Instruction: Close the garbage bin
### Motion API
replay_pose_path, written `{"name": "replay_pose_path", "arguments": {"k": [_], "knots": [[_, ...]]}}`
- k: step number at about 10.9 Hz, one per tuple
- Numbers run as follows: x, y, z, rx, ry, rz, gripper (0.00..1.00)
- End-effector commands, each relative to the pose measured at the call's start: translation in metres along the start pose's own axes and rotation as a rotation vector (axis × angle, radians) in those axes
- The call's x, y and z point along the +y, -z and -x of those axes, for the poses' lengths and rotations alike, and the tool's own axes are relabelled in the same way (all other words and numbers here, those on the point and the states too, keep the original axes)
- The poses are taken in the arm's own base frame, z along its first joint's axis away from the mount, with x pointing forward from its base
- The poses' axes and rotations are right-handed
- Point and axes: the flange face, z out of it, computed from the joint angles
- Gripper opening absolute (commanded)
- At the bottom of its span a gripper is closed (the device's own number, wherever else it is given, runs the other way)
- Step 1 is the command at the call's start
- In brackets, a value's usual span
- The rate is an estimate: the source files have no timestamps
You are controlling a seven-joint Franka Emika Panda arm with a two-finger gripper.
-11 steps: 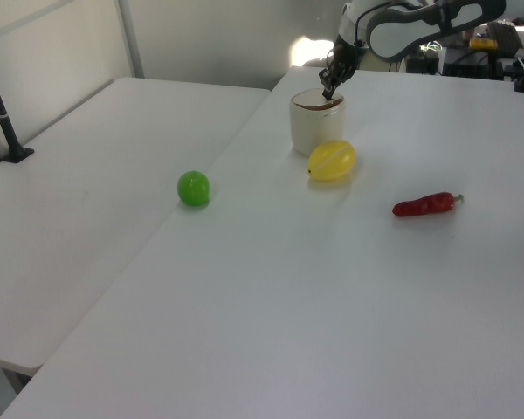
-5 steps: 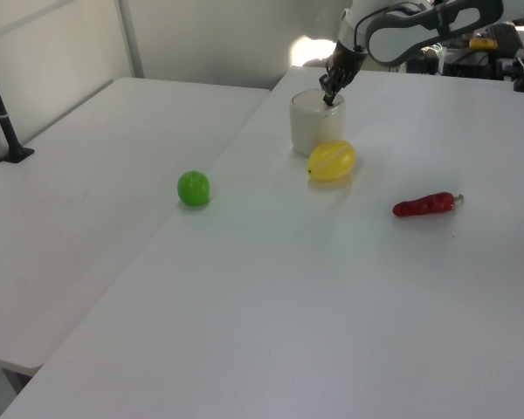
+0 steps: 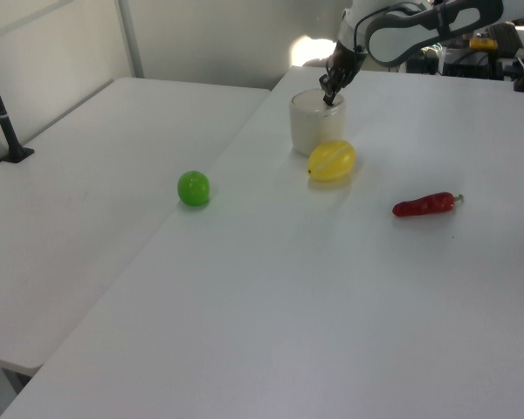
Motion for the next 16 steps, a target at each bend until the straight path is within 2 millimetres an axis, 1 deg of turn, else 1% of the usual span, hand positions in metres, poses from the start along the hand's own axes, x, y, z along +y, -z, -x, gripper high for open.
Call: {"name": "replay_pose_path", "arguments": {"k": [1, 3, 4, 5, 6, 7, 8, 9, 10, 12, 13, 15, 16], "knots": [[0.001, -0.018, 0.015, -0.054, -0.001, 0.009, 0.0], [-0.002, -0.001, 0.008, -0.031, -0.006, 0.003, 0.0], [-0.002, 0.014, 0.004, -0.015, -0.007, -0.002, 0.0], [-0.001, 0.025, 0.003, -0.036, -0.01, 0.002, 0.0], [-0.001, 0.042, 0.0, -0.051, -0.011, 0.005, 0.0], [-0.005, 0.059, 0.0, -0.06, -0.008, 0.0, 0.0], [-0.011, 0.081, 0.001, -0.07, 0.0, -0.003, 0.0], [-0.031, 0.103, 0.006, -0.093, 0.029, -0.011, 0.0], [-0.041, 0.121, 0.013, -0.126, 0.046, -0.011, 0.0], [-0.076, 0.151, 0.037, -0.231, 0.124, -0.005, 0.0], [-0.091, 0.17, 0.048, -0.264, 0.165, -0.008, 0.0], [-0.108, 0.199, 0.072, -0.347, 0.291, -0.012, 0.0], [-0.11, 0.207, 0.082, -0.396, 0.348, -0.012, 0.0]]}}
